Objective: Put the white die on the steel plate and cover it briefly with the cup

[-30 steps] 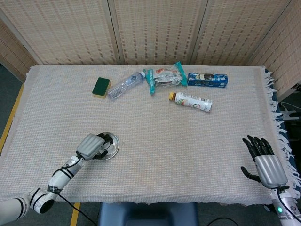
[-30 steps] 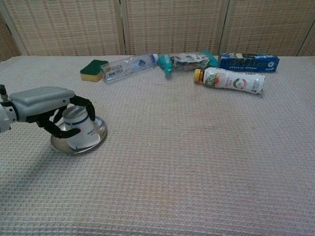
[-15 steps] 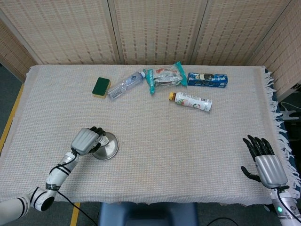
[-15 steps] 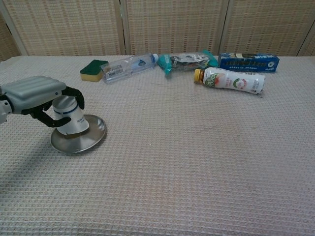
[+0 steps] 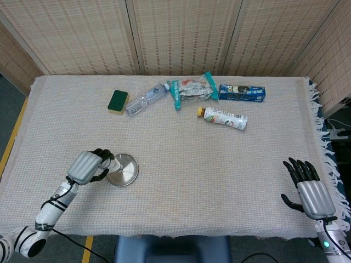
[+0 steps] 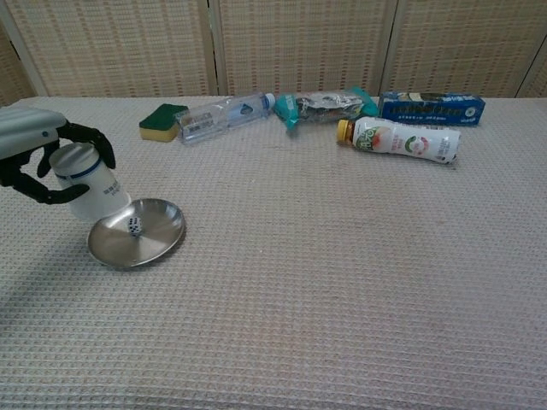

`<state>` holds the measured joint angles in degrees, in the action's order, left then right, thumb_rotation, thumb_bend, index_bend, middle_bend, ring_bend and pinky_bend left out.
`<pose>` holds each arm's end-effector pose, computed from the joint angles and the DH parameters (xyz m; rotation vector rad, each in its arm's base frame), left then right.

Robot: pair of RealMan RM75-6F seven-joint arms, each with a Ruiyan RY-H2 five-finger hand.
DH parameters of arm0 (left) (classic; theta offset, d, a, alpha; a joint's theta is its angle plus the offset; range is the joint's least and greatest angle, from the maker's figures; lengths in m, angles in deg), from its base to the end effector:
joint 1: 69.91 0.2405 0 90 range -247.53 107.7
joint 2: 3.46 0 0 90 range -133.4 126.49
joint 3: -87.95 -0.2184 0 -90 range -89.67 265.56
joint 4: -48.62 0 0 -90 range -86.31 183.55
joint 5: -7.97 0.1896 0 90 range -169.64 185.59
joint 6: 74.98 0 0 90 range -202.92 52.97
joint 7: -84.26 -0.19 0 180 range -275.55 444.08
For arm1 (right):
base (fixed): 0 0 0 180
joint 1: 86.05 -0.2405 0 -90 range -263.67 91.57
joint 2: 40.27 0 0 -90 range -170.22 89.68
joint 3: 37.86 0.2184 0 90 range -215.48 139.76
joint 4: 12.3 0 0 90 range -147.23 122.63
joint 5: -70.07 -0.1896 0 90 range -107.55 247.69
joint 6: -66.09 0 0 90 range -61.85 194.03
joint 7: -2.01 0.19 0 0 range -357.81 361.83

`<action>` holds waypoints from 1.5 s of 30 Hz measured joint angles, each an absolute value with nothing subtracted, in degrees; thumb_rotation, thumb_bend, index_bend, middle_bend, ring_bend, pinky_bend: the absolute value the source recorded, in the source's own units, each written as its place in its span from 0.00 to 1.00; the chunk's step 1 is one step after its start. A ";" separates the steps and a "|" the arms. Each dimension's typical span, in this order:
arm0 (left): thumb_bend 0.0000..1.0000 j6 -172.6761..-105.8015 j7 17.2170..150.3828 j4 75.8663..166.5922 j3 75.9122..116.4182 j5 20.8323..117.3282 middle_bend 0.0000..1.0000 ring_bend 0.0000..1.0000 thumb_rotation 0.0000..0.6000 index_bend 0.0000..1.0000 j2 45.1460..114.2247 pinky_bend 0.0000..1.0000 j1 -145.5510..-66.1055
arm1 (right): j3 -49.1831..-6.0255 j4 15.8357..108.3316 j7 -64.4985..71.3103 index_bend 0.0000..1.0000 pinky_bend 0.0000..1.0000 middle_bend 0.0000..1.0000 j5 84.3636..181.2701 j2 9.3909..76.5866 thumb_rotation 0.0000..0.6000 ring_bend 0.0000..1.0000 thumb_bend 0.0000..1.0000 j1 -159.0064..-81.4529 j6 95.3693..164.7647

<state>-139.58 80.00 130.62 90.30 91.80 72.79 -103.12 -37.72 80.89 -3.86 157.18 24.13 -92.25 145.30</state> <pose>-0.1751 0.3314 0.0545 -1.8718 -0.7678 -0.9419 -0.2694 -0.2173 0.1307 1.5324 -0.9212 0.7778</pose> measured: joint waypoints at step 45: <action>0.36 -162.61 80.16 133.20 86.49 95.59 0.00 0.00 1.00 0.00 69.33 0.00 -84.61 | -37.95 81.70 -4.30 0.00 0.00 0.00 159.02 23.93 0.89 0.00 0.19 -91.06 148.31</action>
<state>-162.61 80.16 133.20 86.49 95.59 69.33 -84.61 -37.95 81.70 -4.30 159.02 23.93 -91.06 148.31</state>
